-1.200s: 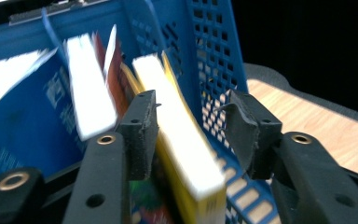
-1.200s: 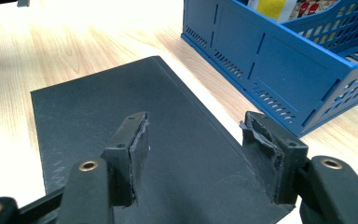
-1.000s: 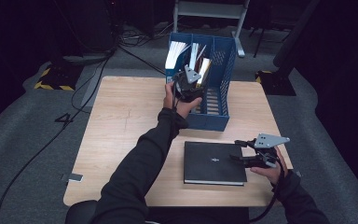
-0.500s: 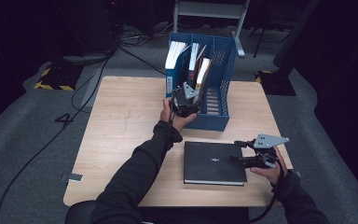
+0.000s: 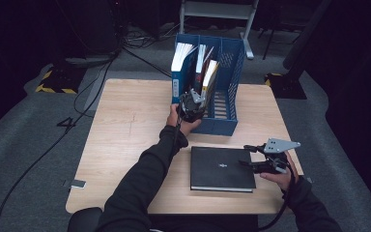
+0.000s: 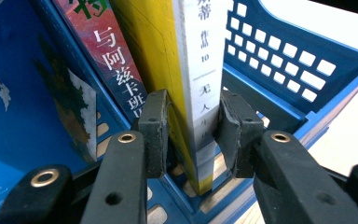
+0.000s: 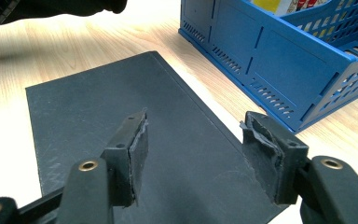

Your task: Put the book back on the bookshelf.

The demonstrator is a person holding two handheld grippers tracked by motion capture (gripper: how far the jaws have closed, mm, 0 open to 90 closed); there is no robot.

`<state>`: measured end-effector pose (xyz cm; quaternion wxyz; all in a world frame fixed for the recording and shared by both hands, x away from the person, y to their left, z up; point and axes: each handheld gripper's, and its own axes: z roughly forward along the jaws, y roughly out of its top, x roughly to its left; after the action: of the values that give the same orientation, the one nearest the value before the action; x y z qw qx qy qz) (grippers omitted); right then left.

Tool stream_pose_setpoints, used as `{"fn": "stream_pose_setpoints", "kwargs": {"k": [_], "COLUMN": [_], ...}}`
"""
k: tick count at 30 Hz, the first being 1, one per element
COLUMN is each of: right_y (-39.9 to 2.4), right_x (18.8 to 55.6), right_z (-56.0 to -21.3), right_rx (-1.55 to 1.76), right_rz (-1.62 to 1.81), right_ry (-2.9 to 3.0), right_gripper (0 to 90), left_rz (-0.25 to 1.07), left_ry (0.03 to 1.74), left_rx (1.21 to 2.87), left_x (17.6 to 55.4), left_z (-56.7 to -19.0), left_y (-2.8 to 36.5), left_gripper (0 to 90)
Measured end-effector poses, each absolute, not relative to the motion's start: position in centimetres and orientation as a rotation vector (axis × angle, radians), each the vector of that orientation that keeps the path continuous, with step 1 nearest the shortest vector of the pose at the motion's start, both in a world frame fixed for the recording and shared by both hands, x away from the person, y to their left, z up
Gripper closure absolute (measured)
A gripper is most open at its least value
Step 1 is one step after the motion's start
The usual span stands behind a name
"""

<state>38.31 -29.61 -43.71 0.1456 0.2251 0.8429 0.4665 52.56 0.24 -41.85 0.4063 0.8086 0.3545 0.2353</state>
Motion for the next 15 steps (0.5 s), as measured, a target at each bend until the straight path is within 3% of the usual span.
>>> {"fn": "stream_pose_setpoints", "kwargs": {"k": [15], "right_y": [-29.8], "right_x": [38.4], "right_z": [-43.7], "right_rx": [0.650], "right_rz": [1.342], "right_ry": [2.425], "right_gripper": [41.3], "left_rz": [0.624], "left_ry": [0.999], "left_rx": [2.029], "left_x": [54.7], "left_z": [-41.5], "left_y": [-2.1], "left_gripper": [69.6]}}
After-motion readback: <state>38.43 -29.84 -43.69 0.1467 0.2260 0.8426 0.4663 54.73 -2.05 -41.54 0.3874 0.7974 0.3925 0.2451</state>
